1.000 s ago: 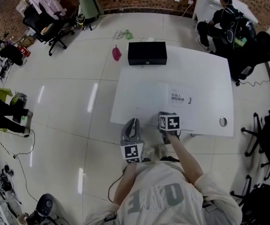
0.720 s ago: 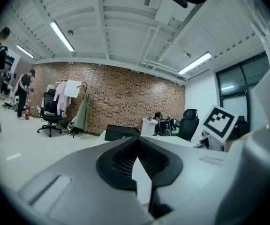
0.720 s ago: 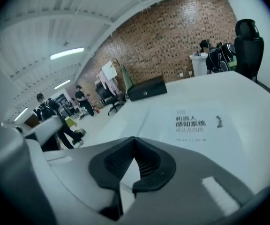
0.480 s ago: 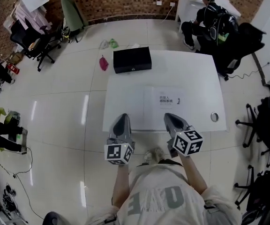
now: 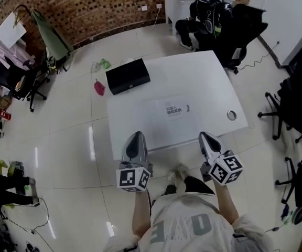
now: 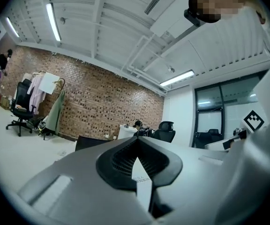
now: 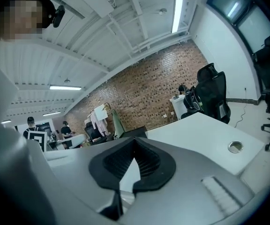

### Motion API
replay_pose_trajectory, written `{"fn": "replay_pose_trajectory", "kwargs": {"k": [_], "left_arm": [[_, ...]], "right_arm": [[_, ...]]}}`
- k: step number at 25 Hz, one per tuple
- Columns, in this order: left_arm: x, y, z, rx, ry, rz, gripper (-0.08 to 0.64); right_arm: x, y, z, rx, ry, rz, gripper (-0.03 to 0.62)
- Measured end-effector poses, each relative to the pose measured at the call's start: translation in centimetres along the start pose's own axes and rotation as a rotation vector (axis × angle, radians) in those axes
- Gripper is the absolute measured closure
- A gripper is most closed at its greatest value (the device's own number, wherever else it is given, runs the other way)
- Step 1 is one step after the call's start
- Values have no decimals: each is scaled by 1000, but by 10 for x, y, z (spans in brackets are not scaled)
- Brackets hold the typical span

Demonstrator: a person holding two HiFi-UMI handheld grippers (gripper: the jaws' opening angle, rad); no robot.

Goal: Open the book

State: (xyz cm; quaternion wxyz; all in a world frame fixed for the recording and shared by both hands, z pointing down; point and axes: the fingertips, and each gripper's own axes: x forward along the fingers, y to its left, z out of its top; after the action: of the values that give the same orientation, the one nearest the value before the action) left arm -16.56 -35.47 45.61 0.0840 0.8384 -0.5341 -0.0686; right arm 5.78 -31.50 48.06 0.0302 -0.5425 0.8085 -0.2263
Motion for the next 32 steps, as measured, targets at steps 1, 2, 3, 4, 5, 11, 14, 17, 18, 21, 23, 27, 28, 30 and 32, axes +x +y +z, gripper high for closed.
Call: {"fn": "replay_pose_trajectory", "kwargs": {"k": [1, 2, 3, 4, 5, 11, 14, 17, 18, 21, 23, 27, 28, 30, 32], "left_arm": [[-2, -1, -6, -11, 9, -8, 541], [-7, -1, -11, -17, 20, -11, 541], [-12, -1, -15, -23, 28, -9, 541], [-19, -2, -18, -29, 32, -6, 541], [-26, -4, -20, -37, 33, -3, 541], [-87, -37, -12, -2, -8, 7, 541], [-133, -72, -3, 29, -48, -2, 541], [-190, -123, -5, 42, -87, -13, 541], [-210, -143, -10, 35, -94, -14, 541], [-267, -206, -26, 16, -86, -27, 541], [-301, -243, -30, 21, -80, -27, 541], [-357, -291, -21, 25, -102, -23, 541], [-370, -299, -18, 35, -106, -26, 541], [-391, -313, -16, 51, -104, -32, 541], [-408, -325, -21, 55, -91, -36, 541]], "right_arm": [[-6, 0, -3, 3, 3, -10, 589], [-12, 2, -7, 8, 4, -13, 589], [-17, 6, -10, 10, 3, -10, 589], [-23, 11, -11, 6, 0, -3, 589], [-30, 14, -11, -1, -4, 6, 589], [-91, 32, -18, 1, -65, 67, 589], [-145, 47, -34, -51, -78, 94, 589], [-215, 52, -59, -53, -94, 108, 589], [-240, 54, -66, -46, -99, 114, 589], [-309, 64, -78, -73, -98, 138, 589], [-349, 76, -80, -102, -101, 164, 589], [-404, 97, -85, -119, -112, 193, 589], [-415, 101, -87, -115, -114, 187, 589], [-436, 107, -93, -104, -116, 169, 590], [-456, 108, -103, -90, -109, 151, 590]]}}
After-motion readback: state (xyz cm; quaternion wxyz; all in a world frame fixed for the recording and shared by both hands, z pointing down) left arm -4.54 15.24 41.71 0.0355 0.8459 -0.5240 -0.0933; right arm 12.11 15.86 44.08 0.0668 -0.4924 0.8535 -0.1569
